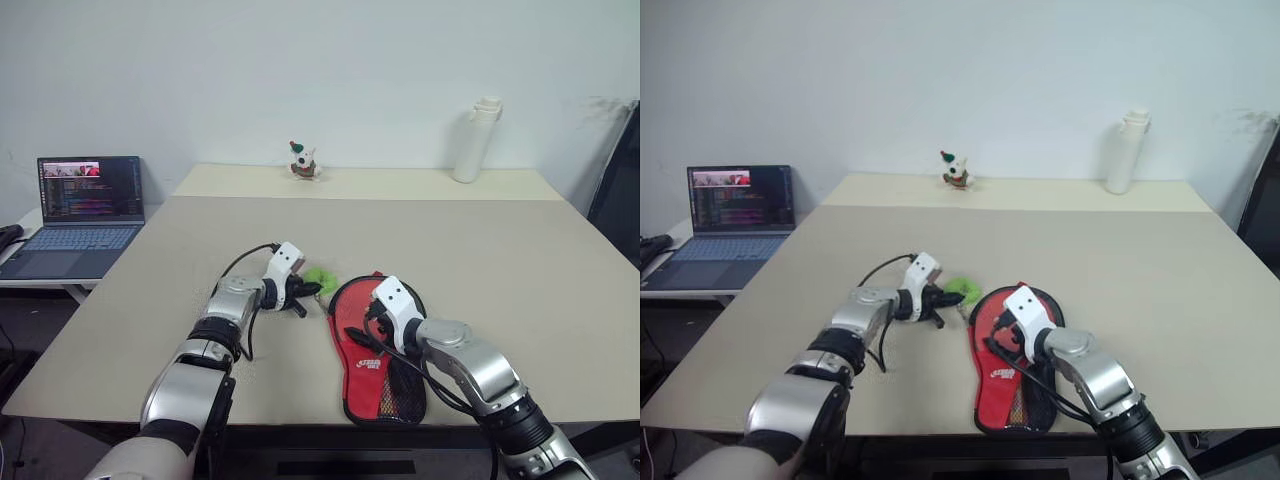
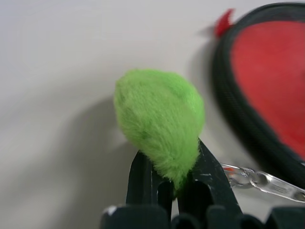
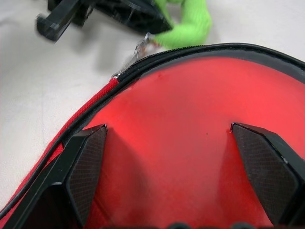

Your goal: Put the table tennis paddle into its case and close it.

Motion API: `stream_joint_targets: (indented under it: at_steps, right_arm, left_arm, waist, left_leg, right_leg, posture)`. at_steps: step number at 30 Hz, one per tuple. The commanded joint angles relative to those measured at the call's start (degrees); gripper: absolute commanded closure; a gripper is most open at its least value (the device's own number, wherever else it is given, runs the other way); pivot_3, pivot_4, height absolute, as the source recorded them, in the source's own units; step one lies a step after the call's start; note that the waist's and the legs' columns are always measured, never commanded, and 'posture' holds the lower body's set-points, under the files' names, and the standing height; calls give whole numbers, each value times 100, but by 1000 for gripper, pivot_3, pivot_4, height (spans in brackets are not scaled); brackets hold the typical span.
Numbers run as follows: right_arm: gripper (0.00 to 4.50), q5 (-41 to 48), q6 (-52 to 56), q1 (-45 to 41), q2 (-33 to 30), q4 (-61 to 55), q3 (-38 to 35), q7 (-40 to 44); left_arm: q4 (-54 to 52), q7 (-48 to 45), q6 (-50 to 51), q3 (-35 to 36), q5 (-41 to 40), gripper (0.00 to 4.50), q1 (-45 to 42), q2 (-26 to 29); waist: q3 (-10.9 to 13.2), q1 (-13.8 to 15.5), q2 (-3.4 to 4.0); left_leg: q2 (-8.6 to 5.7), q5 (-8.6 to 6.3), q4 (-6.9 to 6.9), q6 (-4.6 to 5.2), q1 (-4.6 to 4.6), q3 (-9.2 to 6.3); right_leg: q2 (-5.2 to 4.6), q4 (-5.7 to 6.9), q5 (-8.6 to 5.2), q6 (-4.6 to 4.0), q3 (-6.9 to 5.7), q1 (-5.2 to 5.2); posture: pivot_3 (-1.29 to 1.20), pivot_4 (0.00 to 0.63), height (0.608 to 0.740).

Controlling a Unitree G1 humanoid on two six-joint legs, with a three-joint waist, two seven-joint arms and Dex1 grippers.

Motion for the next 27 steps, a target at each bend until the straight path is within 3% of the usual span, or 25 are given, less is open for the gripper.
stream_joint_targets:
  at_steps: [1,13,27]
  right_arm:
    - [0,-109,214,211,-70,87,126,78]
    - [0,-105,644,575,-57,-395,325,131]
    - [0,-124,1169,1447,77,-1251,535,-150]
  left_arm:
    - [425,655,-438,-71,388,4485,-614,174]
    - [1270,2206,-1142,-365,1283,4485,-1641,-643]
    - [1453,3736,-2183,-1616,3029,4485,-2363,-1720]
  waist:
    - [0,2,0]
    - [1,-75,-3]
    - [-1,-55,-8]
  left_leg:
    - [-1,0,0,0,-1,-1]
    - [0,0,-1,-1,-3,2]
    - [-4,-1,-4,-2,-6,1]
  right_leg:
    - [0,0,-5,9,-1,0]
    - [1,-3,-5,12,0,-1]
    - [-1,-13,-5,17,-1,0]
  posture:
    - [0,150,740]
    - [0,150,740]
    - [0,150,740]
